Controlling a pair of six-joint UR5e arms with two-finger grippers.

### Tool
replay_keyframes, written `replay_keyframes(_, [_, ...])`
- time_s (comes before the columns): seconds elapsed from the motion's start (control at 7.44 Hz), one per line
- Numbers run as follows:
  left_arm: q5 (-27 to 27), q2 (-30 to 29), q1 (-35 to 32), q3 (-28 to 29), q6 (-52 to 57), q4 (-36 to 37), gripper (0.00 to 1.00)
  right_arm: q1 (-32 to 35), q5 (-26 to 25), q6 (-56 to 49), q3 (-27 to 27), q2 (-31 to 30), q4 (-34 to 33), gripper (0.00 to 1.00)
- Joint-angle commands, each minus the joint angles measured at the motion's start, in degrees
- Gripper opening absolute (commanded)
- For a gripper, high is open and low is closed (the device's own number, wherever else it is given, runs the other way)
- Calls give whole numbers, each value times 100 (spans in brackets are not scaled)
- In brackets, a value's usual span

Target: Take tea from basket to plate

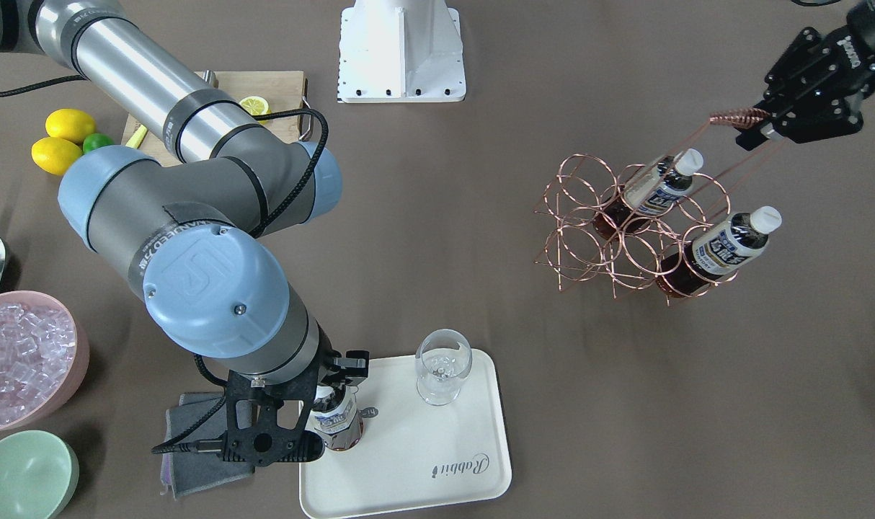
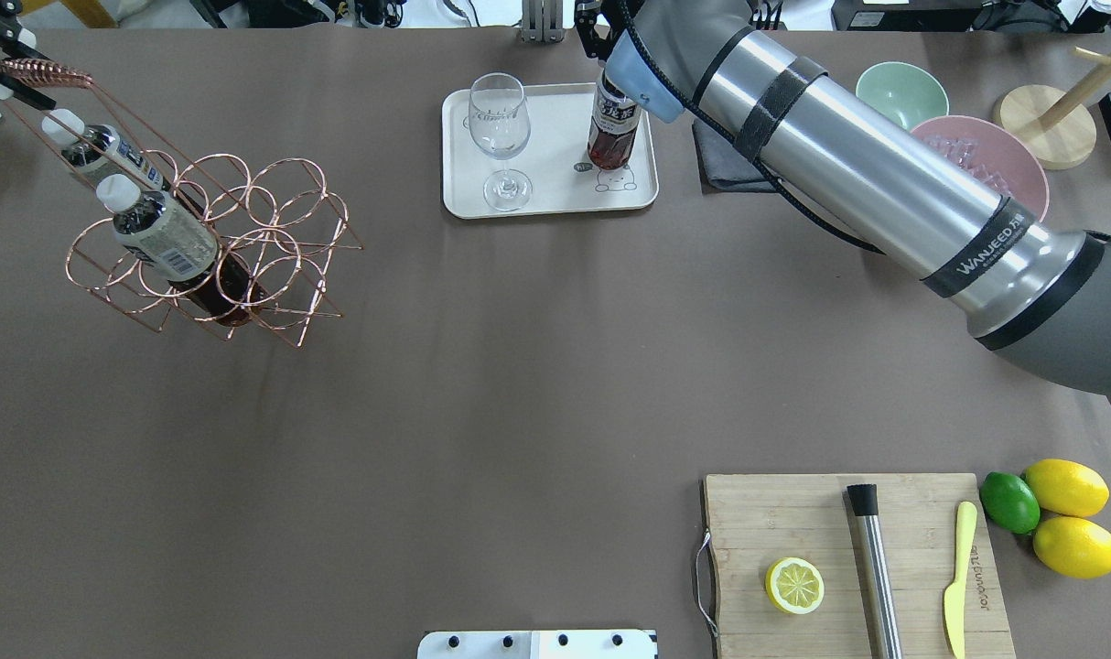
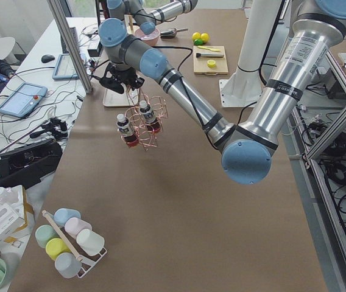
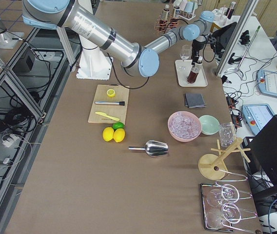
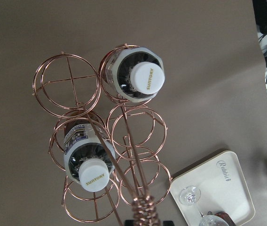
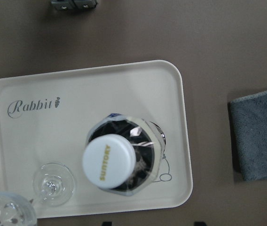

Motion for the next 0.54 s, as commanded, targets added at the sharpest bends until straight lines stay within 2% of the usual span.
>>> replay_keyframes(0.0, [7,-472,-277,1065,983,121,0,0,0,-71,4,0,2,66])
replay_keyframes(0.27, [-29,-955,-444,2233,1080,86,0,0,70,-124,196,-17,-33,66])
replay_keyframes(0.4, [-37,-1071,-515,2621,1089,69,0,0,105,-124,397,-139,-77,66])
